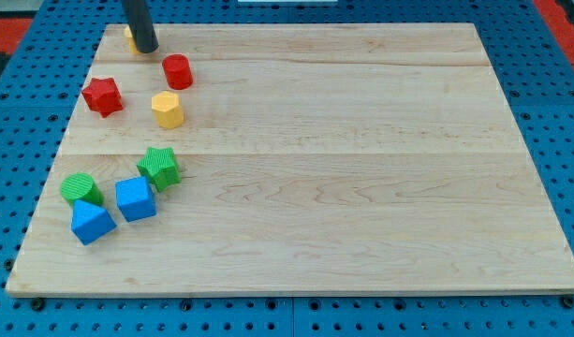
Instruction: Slide the red circle diagonally top right to the yellow hexagon
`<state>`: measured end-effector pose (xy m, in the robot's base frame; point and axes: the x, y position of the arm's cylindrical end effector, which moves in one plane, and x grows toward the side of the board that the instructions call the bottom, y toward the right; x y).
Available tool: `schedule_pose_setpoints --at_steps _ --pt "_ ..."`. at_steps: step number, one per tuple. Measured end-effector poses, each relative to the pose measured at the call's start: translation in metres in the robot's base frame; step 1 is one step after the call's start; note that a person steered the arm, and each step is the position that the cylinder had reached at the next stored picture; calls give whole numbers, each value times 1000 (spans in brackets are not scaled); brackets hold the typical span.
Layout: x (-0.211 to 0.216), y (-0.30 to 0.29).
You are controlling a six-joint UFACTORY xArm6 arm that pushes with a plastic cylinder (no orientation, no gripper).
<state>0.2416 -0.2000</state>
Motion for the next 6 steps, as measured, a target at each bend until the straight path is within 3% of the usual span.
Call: schedule_pose_setpoints --at_steps 5,6 --pt "5 23" --pt "27 23"
